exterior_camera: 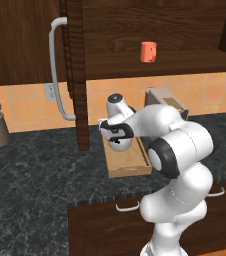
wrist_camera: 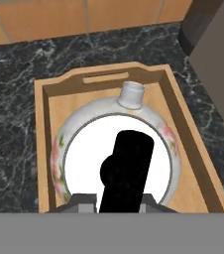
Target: Pick the kettle from the counter and place it on the tray. Then pick the mug from the cabinet and place it on the tray. Then close the cabinet doors.
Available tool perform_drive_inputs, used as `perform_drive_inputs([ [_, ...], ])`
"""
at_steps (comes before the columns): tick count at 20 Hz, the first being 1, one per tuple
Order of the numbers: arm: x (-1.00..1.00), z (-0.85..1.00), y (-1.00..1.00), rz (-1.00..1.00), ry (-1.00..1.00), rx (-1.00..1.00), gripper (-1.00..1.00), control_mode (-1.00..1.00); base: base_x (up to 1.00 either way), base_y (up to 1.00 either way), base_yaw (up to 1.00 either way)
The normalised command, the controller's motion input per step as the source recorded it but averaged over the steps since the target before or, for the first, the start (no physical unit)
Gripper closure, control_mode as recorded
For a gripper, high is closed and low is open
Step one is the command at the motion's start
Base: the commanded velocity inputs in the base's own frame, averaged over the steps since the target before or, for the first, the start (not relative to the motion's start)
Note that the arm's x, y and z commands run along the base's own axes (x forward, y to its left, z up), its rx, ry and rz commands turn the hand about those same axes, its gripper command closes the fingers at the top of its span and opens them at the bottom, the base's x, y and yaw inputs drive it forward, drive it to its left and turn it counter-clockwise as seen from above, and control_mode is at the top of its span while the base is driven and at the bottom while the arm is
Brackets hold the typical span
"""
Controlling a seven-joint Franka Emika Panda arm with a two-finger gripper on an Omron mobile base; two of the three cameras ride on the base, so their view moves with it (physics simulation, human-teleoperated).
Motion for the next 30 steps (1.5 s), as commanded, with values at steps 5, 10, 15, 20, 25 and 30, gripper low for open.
perform_drive_inputs([
  [5, 0.35, -0.20, -0.09, 0.06, 0.01, 0.00, 1.00, -1.00, 0.00, 0.00, 0.00],
  [10, 0.35, -0.18, -0.16, 0.03, 0.05, 0.00, 1.00, -1.00, 0.00, 0.00, 0.00],
  [15, 0.23, -0.25, -0.11, 0.02, 0.04, -0.01, 1.00, -1.00, 0.00, 0.00, 0.00],
  [20, 0.03, -0.41, -0.13, 0.00, 0.07, -0.09, -1.00, -1.00, 0.00, 0.00, 0.00],
  [25, -0.01, -0.08, -0.09, 0.00, 0.00, -0.02, -1.00, -1.00, 0.00, 0.00, 0.00],
  [30, -0.08, 0.12, -0.18, 0.00, -0.02, 0.00, -1.00, -1.00, 0.00, 0.00, 0.00],
])
